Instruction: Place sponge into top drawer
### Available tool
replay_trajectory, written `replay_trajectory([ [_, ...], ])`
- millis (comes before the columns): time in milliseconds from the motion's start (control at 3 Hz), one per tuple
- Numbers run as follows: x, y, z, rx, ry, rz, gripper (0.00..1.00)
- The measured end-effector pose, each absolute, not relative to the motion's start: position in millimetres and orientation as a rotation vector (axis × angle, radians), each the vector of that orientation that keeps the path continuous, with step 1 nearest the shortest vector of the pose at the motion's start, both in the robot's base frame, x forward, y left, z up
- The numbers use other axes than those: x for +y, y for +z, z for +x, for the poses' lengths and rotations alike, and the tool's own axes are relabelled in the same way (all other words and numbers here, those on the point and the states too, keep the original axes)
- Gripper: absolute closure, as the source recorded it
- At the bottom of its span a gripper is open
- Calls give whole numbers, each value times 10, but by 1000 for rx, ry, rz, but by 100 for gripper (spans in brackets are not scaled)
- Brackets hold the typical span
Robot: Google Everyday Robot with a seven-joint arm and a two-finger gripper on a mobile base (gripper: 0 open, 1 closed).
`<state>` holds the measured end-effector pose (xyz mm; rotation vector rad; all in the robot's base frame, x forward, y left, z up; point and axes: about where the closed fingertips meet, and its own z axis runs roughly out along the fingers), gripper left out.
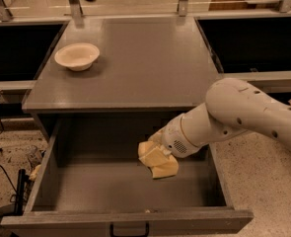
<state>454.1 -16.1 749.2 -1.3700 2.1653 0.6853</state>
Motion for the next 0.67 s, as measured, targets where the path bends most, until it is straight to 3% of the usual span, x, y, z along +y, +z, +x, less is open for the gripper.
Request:
replay_trajectory([
  [667,-90,7220,4559,2227,692,-1345,100],
])
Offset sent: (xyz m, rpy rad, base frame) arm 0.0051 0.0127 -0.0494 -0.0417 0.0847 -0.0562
